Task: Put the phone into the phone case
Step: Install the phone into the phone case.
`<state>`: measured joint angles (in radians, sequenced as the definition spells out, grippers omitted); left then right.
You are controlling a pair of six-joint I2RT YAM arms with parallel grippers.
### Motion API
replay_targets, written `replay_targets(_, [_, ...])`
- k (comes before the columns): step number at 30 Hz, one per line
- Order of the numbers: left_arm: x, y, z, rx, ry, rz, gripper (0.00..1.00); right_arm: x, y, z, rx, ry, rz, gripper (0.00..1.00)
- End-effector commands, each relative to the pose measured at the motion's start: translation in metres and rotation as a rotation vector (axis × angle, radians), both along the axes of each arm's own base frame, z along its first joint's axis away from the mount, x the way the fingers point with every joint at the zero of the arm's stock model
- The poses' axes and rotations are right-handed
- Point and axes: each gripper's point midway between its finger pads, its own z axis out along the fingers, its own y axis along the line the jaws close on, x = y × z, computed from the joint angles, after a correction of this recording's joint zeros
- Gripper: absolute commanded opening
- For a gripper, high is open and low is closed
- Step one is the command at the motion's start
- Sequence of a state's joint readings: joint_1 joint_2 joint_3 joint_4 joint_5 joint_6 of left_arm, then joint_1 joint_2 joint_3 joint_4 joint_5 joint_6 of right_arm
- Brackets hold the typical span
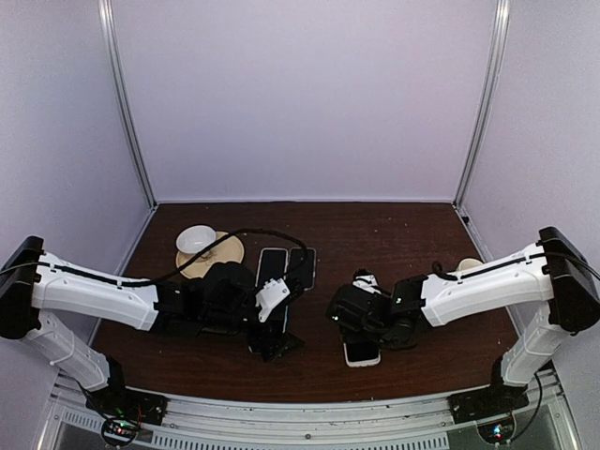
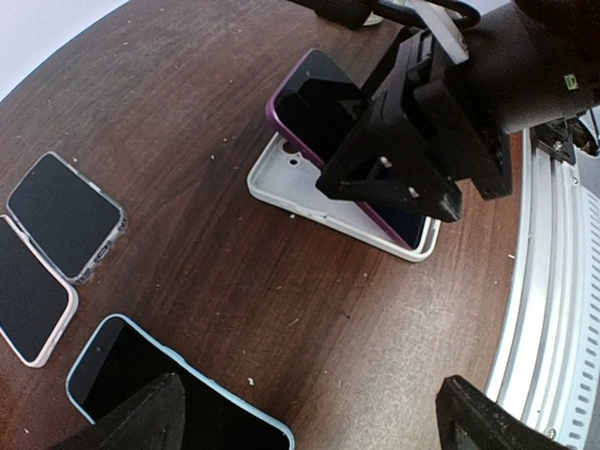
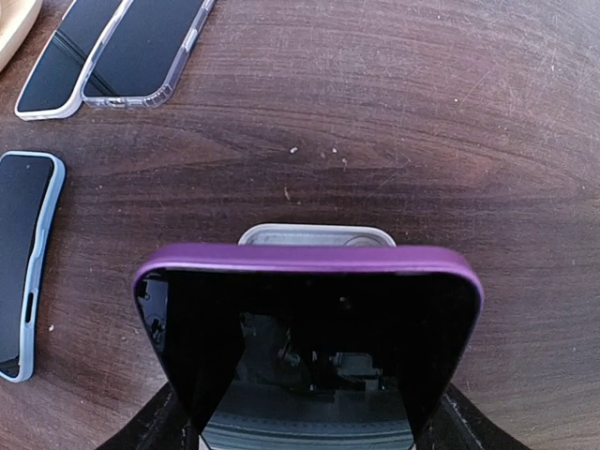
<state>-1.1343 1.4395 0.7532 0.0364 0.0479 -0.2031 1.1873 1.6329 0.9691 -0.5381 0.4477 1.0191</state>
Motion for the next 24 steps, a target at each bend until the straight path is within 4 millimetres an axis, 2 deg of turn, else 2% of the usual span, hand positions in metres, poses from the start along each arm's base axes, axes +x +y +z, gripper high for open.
replay_targets(1, [0.002,-0.009,0.011,-0.035,-0.032,-0.016,0.98,0.004,0.013,0.0,0.015,0.016,0.008,0.0])
replay_targets(3, [0.002,-0.01,0.011,-0.037,-0.034,-0.016,0.97,0.003,0.019,-0.003,-0.007,0.03,0.041,0.0])
replay_targets(7, [0.003,-0.01,0.011,-0.034,-0.033,-0.016,0.98,0.001,0.014,-0.015,-0.065,0.059,0.028,0.0])
replay_targets(14, [0.005,-0.008,0.009,-0.021,-0.042,-0.004,0.98,-0.003,0.011,-0.029,0.005,0.067,-0.024,0.0])
replay_targets(23, [0.004,-0.011,0.008,-0.013,-0.036,-0.013,0.97,-0.006,0.011,-0.042,0.001,0.062,-0.027,0.0])
replay_targets(24, [0.004,-0.011,0.008,-0.013,-0.036,-0.014,0.98,-0.006,0.011,-0.041,-0.006,0.061,-0.023,0.06])
